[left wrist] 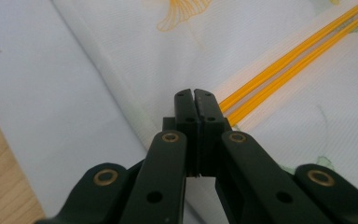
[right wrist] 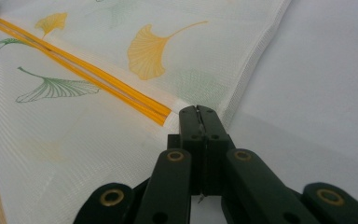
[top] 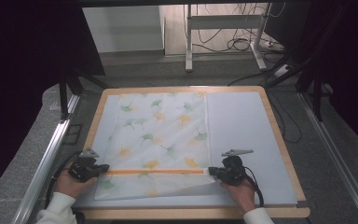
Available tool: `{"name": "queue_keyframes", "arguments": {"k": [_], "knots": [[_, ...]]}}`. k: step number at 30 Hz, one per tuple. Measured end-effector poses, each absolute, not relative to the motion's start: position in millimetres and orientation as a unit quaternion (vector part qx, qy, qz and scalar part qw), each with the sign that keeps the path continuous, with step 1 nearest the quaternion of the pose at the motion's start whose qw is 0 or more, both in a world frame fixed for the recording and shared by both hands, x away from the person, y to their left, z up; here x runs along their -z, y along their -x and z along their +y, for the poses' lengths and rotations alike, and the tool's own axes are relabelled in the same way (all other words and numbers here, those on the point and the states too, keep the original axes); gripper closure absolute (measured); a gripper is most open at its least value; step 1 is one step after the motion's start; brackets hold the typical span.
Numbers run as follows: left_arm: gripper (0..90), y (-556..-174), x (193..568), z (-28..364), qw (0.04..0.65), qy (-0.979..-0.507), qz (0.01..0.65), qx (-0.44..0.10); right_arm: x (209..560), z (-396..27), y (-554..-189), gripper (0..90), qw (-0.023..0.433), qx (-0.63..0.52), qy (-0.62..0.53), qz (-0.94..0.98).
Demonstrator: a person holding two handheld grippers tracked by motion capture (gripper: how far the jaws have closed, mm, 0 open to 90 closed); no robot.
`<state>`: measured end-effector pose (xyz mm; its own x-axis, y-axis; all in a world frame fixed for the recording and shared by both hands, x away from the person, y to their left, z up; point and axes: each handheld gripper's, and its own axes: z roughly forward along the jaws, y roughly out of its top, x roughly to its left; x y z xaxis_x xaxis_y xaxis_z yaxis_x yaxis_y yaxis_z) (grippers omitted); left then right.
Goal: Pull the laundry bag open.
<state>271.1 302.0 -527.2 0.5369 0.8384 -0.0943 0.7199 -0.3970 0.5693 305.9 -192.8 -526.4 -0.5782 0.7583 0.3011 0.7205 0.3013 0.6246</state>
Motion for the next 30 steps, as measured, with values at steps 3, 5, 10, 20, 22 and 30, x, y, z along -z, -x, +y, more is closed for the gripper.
{"name": "queue_keyframes", "arguments": {"k": [3, 5, 10, 20, 22, 30], "knots": [[89.9, -269, 527, 307, 0.285, -0.826, 0.475, -0.105, 526, -193, -306, 89.3, 0.025, -0.373, -0.458, 0.806], [90.0, -269, 527, 310, 0.286, -0.824, 0.478, -0.107, 526, -193, -306, 89.3, 0.025, -0.373, -0.459, 0.806], [90.0, -268, 528, 316, 0.29, -0.819, 0.484, -0.108, 526, -193, -306, 89.3, 0.024, -0.373, -0.459, 0.806], [89.2, -269, 529, 312, 0.302, -0.816, 0.482, -0.102, 526, -192, -305, 89.2, 0.029, -0.371, -0.458, 0.807], [88.8, -269, 528, 312, 0.306, -0.815, 0.48, -0.103, 526, -192, -305, 89.2, 0.033, -0.369, -0.456, 0.809], [74.4, -264, 517, 305, 0.359, -0.796, 0.463, -0.149, 516, -190, -300, 88.9, 0.052, -0.398, -0.429, 0.81]]}}
